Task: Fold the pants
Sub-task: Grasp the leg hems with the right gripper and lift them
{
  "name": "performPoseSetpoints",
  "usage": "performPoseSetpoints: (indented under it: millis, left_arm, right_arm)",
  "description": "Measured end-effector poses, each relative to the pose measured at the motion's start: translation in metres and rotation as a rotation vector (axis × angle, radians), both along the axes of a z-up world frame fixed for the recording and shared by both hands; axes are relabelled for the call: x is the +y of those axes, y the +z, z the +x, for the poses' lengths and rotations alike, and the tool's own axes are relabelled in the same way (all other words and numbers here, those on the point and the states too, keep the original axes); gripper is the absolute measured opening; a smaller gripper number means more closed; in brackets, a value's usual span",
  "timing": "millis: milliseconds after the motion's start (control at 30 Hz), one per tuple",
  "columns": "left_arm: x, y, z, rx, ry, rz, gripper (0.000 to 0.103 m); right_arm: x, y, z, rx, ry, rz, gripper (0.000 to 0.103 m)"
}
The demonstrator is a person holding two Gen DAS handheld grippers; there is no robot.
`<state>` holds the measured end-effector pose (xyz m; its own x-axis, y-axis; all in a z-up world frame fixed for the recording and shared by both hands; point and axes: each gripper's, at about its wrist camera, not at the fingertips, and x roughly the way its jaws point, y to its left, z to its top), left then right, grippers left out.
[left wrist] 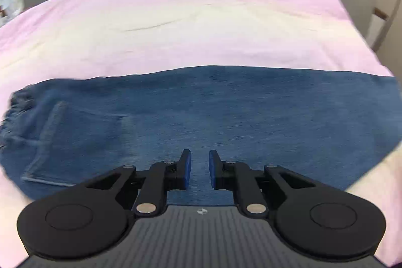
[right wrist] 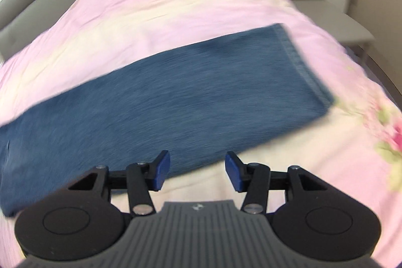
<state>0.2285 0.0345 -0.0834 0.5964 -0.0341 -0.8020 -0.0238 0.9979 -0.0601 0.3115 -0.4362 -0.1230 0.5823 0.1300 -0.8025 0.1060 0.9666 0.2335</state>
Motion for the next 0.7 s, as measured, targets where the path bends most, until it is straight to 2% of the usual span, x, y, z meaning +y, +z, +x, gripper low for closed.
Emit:
performPoseSetpoints:
  millis: [100, 233, 367, 600, 700]
  left_arm:
    - [-0.042, 0.001, 0.01, -0.005, -0.105, -0.044, 0.016]
    - [-0.106, -0.005, 0.019, 0.018, -0.224, -0.092, 0.016]
    - [-0.153, -0.022, 0.03, 0.059, -0.275, -0.172, 0.016]
    - [-0.195, -0.042, 0.051, 0.096, -0.331, -0.278, 0.016]
    - [-0.203, -0.052, 0.059, 0.127, -0.334, -0.25, 0.016]
  right_arm:
    - [-0.035, -0.003, 0.004, 0.003, -0.127, 0.08, 0.046]
    - [-0.075, -0.014, 0.013, 0.015, -0.211, 0.157, 0.045]
    - [-0.1, -0.03, 0.027, 0.019, -0.299, 0.239, 0.045]
    - [-0.133, -0.062, 0.047, 0.05, -0.38, 0.353, 0.04]
    - [-0.141, -0.081, 0.049, 0.047, -0.411, 0.428, 0.038]
